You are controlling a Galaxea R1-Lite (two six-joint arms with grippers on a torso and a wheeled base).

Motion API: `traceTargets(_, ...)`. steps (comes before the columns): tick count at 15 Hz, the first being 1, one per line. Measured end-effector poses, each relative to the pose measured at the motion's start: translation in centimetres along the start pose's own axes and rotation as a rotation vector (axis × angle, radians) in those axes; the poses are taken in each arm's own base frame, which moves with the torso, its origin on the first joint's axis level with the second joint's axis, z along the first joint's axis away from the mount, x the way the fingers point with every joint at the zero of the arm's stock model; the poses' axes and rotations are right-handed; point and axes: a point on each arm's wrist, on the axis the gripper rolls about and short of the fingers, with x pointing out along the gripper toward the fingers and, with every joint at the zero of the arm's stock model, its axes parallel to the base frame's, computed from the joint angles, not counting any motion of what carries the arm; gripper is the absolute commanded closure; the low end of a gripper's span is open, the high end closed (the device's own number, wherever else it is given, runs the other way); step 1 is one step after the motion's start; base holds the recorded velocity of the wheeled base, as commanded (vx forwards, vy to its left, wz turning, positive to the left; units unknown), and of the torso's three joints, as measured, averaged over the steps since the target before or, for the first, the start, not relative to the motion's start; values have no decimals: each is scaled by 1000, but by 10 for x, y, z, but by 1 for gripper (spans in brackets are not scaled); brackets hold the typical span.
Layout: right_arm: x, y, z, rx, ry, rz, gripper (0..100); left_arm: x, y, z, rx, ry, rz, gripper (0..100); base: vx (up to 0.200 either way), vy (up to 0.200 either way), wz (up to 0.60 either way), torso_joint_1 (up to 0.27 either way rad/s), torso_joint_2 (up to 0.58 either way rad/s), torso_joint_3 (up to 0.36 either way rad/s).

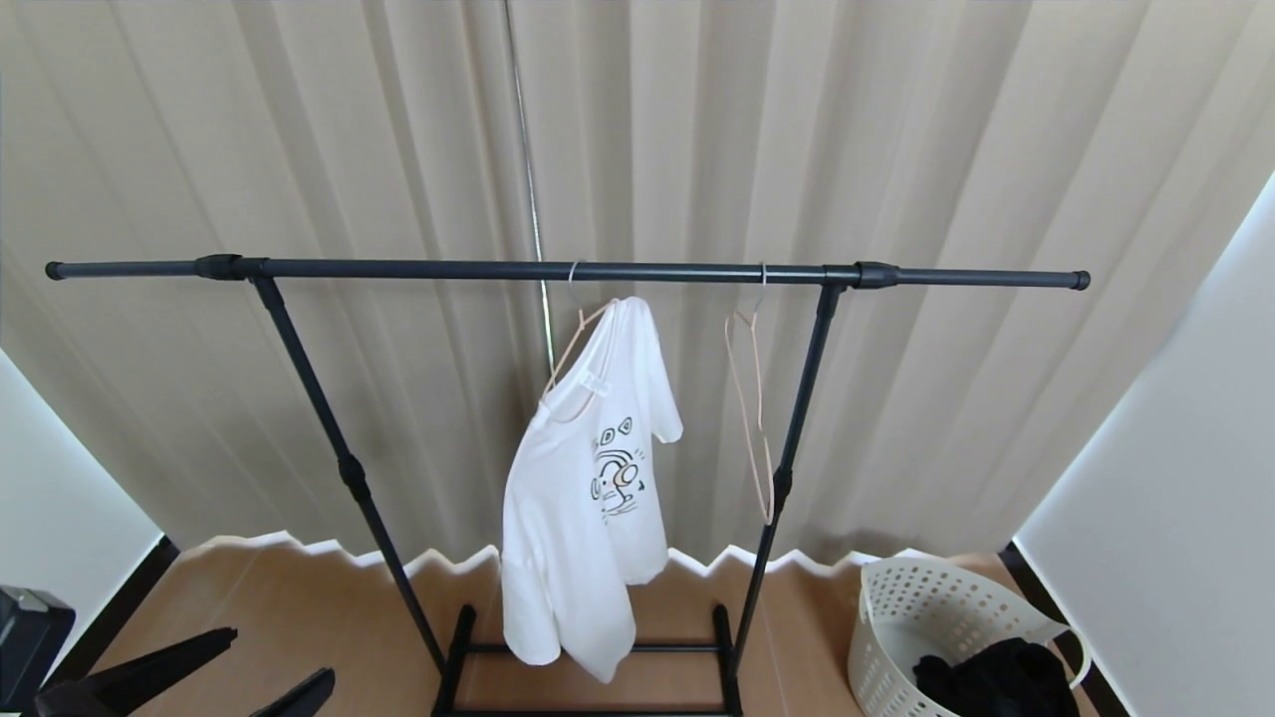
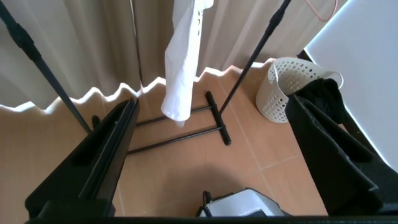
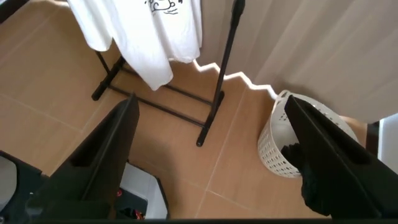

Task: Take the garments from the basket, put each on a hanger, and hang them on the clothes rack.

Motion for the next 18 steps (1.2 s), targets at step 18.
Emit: traceTargets(18,-27,7,-13,-10,-330,-211,0,-79,-16,-57,140,-325,375,0,0,0,0,0,0,0)
